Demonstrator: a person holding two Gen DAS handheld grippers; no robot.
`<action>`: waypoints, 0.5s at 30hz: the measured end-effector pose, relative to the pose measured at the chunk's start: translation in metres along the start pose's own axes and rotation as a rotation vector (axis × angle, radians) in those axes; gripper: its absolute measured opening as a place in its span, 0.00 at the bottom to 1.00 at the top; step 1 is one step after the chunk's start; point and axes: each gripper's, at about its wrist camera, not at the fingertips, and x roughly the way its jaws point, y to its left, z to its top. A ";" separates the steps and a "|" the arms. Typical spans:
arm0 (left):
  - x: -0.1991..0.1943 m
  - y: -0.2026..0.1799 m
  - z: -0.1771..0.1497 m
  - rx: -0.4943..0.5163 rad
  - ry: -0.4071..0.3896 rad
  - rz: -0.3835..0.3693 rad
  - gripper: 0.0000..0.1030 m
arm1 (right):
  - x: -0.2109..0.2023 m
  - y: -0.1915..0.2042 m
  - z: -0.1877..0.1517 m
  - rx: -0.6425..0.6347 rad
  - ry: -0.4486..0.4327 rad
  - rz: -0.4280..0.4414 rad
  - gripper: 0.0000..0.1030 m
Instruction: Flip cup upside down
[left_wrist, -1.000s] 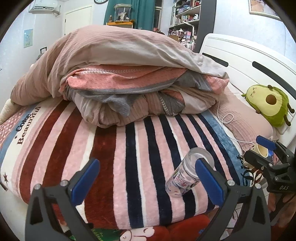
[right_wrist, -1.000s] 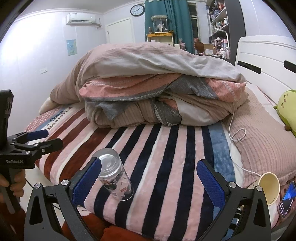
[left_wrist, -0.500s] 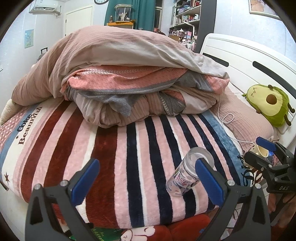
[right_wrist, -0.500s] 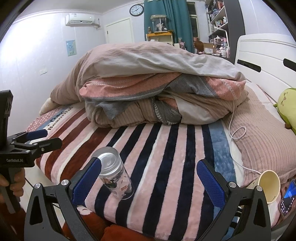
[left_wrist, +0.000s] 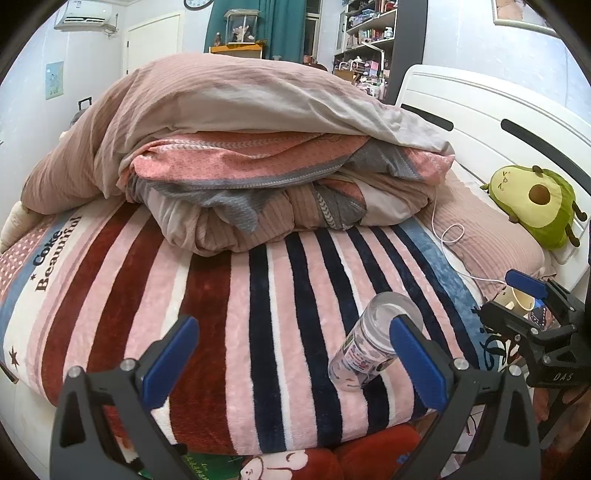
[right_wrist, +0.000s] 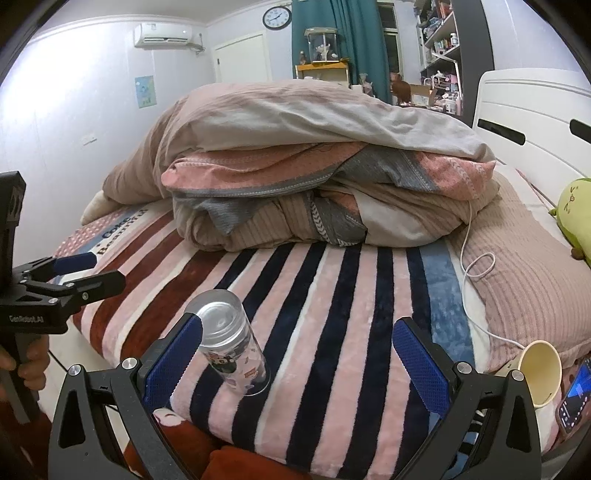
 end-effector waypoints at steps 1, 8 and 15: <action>0.000 0.000 0.001 0.001 -0.001 -0.002 0.99 | 0.000 0.001 0.001 -0.001 -0.002 0.002 1.00; -0.001 -0.002 0.001 0.010 -0.008 -0.002 0.99 | -0.002 0.004 0.002 -0.008 -0.005 0.009 1.00; -0.002 -0.003 0.001 0.009 -0.011 -0.001 0.99 | -0.002 0.005 0.003 -0.013 -0.004 0.018 1.00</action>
